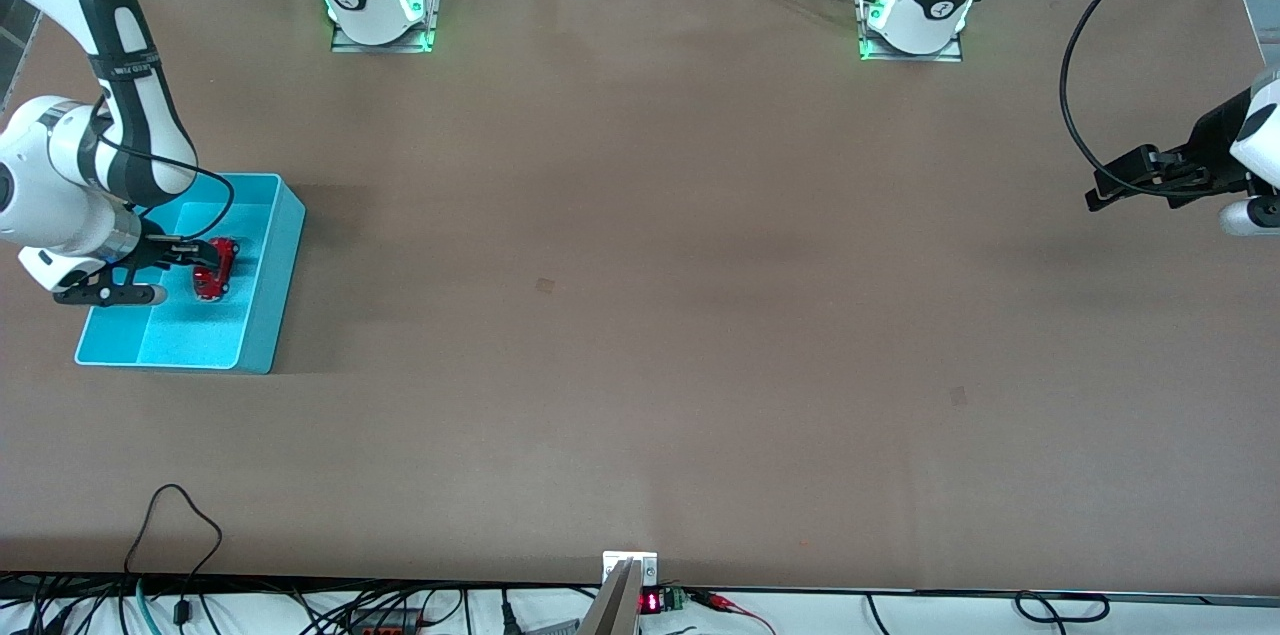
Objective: Wind red beetle toy and store in blue box
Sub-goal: 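Open the right gripper to drop the car and withdraw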
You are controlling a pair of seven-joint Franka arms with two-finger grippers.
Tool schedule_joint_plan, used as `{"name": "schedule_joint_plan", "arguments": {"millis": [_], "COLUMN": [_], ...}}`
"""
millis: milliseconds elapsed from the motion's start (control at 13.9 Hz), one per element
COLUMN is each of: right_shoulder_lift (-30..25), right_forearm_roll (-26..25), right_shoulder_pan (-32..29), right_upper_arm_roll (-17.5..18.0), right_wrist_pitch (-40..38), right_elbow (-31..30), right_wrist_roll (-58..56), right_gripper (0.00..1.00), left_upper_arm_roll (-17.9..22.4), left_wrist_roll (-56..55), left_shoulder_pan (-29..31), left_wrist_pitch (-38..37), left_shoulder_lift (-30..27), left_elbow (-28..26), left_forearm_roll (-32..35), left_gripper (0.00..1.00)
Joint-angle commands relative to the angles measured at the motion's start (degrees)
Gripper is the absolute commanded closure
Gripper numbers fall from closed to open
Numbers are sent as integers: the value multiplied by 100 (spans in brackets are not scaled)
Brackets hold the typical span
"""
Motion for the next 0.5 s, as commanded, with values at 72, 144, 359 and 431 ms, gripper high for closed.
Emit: {"name": "schedule_joint_plan", "arguments": {"millis": [72, 144, 359, 431], "right_shoulder_lift": [-893, -1017, -1342, -1500], "right_forearm_roll": [-38, -21, -3, -3], "right_shoulder_pan": [-13, -13, 5, 14], "right_upper_arm_roll": [415, 573, 1065, 1171], "right_wrist_pitch": [-1459, -1987, -3665, -4053], "right_elbow": [750, 1128, 2271, 2431], "right_wrist_roll": [20, 20, 46, 46], "right_gripper": [0, 0, 0, 0], "left_upper_arm_roll": [-11, -20, -37, -37], "left_wrist_roll": [-27, -27, -27, -27], "left_shoulder_pan": [7, 7, -2, -2], "left_wrist_pitch": [-47, -38, -20, -12], "left_shoulder_lift": [-94, -94, -94, -94], "left_elbow": [-60, -60, -51, -51], "left_forearm_roll": [116, 116, 125, 125], "left_gripper": [0, 0, 0, 0]}}
